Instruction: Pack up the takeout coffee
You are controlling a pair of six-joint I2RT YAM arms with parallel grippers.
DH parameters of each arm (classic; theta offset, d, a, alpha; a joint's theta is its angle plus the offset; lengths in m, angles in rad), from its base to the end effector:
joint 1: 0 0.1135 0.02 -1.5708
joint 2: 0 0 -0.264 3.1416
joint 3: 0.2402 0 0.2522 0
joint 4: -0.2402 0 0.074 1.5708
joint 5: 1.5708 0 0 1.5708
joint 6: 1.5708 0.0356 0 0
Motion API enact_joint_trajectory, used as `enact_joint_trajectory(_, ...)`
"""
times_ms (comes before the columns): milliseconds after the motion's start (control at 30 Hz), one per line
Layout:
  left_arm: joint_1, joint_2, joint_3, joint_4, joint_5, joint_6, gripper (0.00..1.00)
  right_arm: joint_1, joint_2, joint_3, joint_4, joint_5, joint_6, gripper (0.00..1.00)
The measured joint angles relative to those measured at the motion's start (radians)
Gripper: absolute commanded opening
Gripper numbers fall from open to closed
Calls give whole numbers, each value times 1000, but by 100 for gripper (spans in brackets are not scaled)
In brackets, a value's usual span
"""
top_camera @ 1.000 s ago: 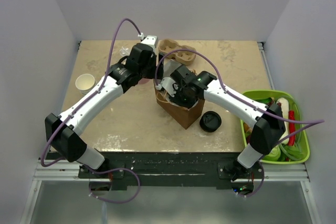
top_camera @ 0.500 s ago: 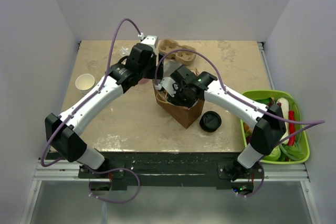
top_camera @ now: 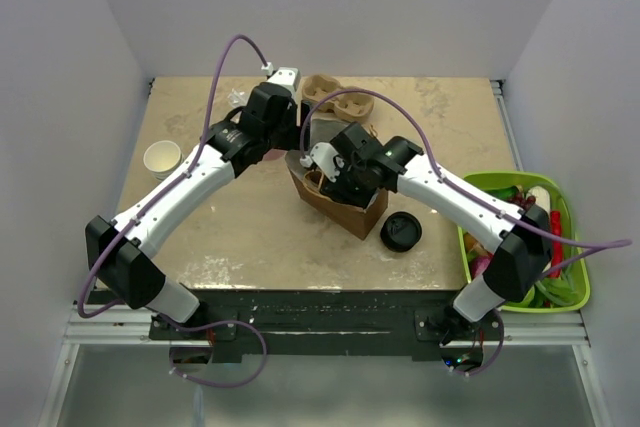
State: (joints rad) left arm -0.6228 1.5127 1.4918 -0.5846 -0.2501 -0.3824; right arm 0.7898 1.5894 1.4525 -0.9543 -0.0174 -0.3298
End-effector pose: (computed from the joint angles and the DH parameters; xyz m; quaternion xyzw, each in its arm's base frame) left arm 0.2813 -0.1912 0.3702 0.0479 0.8795 -0.1250 0.4568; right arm 0.2293 0.2322 0.3062 -0.5175 0.8220 0.0624 0.2293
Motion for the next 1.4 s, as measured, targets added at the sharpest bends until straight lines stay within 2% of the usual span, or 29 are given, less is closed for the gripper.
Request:
enact_joint_trajectory(100,0,0,0,-1,-3,0,75,0,-15,0,2,0,4,61)
enact_joint_trajectory(133,0,0,0,-1,-3,0,75,0,-20,0,2,0,5,65)
enact_joint_trajectory(167,0,0,0,-2,-3,0,75,0,-23,0,3,0,6,86)
enact_joint_trajectory(200,0,0,0,-2,-3,0,75,0,-25,0,3,0,9,98)
enact_joint_trajectory(1400,0,9,0,-9,-9,-1,74,1,-93,19,5,-40,25,98)
